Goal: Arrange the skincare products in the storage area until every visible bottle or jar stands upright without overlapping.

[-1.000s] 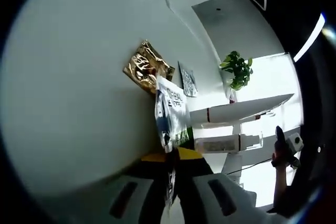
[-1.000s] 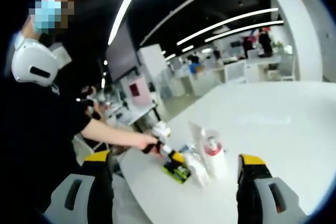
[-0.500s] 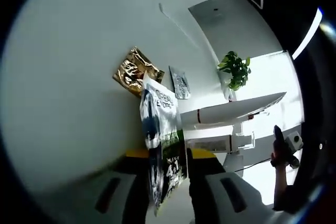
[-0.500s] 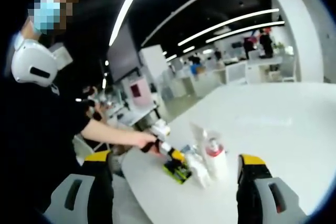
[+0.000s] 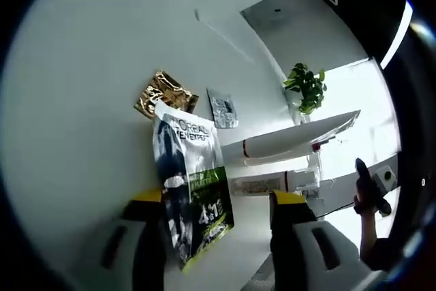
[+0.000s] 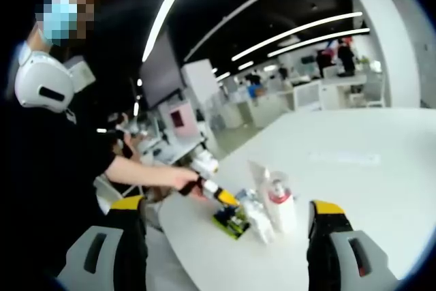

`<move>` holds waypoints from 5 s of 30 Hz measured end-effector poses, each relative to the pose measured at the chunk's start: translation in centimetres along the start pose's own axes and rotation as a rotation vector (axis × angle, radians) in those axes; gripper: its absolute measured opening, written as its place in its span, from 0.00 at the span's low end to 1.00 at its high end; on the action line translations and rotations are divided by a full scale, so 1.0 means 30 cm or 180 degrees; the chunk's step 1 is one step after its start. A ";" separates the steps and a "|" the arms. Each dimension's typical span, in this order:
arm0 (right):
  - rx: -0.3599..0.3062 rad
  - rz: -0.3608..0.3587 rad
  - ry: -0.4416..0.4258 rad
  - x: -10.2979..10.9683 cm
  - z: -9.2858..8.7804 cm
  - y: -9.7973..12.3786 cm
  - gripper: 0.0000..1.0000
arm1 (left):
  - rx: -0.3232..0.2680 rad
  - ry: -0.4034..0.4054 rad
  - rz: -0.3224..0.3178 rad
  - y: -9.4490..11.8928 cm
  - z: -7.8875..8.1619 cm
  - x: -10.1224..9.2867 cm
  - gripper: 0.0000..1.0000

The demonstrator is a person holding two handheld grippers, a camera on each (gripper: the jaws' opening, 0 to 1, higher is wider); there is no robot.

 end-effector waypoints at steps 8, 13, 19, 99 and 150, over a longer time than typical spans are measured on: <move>-0.0008 0.0006 -0.0002 0.002 -0.002 0.002 0.99 | -0.0010 -0.0012 0.0066 0.012 0.002 -0.004 0.66; -0.0020 0.0008 0.0002 0.005 0.001 0.005 0.99 | -0.0012 -0.0038 0.0085 0.024 0.005 -0.016 0.69; -0.0041 0.0011 0.0013 0.011 0.004 0.008 0.99 | -0.0062 -0.0056 0.0127 0.049 0.007 -0.023 0.71; -0.0040 -0.0404 0.0294 0.226 -0.037 0.190 0.99 | -0.1595 -0.1890 0.0422 0.925 -0.264 -0.339 0.99; 0.0016 -0.0650 0.0005 0.154 -0.133 0.188 0.99 | -0.1081 -0.1426 0.0482 0.634 -0.117 -0.268 0.88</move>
Point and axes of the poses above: the point that each gripper's makers call its tool centre point, and the gripper's own axes: y roughly backward along the fingers, x roughly to its left, z roughly out of its top, the point moved 9 cm from there along y, roughly backward along the fingers, and after that the axes turned 4 degrees about -x, right-handed, at the moved point
